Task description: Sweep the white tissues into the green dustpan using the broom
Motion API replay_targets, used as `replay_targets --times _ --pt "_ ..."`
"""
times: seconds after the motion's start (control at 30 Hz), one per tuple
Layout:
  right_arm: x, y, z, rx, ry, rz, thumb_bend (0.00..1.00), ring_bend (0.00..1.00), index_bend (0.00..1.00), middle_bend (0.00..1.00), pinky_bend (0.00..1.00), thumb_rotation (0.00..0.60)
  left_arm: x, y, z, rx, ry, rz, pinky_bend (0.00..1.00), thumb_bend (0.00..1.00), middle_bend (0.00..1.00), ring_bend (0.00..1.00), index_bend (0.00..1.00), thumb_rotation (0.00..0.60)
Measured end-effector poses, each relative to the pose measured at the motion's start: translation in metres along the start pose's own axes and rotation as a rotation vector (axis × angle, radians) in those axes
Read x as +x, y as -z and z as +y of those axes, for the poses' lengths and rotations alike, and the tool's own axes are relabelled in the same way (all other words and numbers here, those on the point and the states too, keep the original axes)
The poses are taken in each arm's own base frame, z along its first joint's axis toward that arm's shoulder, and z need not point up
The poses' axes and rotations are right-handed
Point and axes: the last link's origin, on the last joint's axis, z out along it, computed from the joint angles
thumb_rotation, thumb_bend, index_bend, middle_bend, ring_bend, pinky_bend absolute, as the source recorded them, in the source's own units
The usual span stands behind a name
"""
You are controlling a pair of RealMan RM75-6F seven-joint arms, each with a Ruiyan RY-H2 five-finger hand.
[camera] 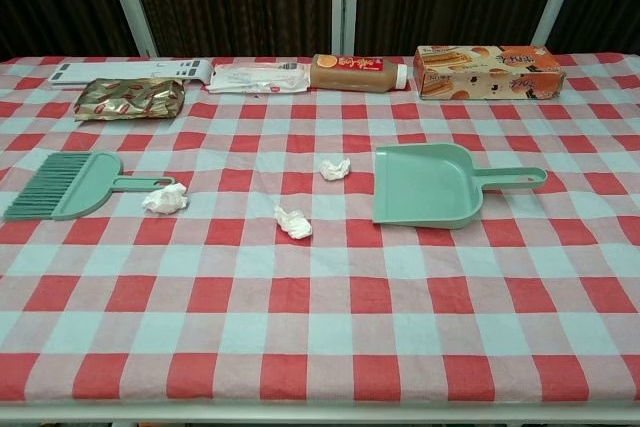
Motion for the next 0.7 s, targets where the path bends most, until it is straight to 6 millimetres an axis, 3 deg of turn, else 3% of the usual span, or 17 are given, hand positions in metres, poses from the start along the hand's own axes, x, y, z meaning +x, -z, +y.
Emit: replay_targets --times 0.4,0.5,0.7 --pt "0.002 0.007 -0.002 -0.003 0.001 0.007 0.12 0.02 0.03 0.18 0.1 0.6 0.0 -0.006 0.004 -0.028 -0.081 -0.011 0.21 0.11 0.33 0.27 0.34 0.6" --pt "0.005 0.005 -0.002 0.003 0.012 0.005 0.12 0.02 0.03 0.18 0.1 0.6 0.0 -0.015 0.008 -0.037 -0.064 -0.026 0.22 0.11 0.33 0.27 0.34 0.6" --pt "0.013 -0.009 -0.007 0.039 0.039 0.022 0.12 0.02 0.03 0.18 0.1 0.6 0.005 -0.051 0.029 -0.117 -0.006 -0.03 0.22 0.12 0.34 0.27 0.37 0.6"
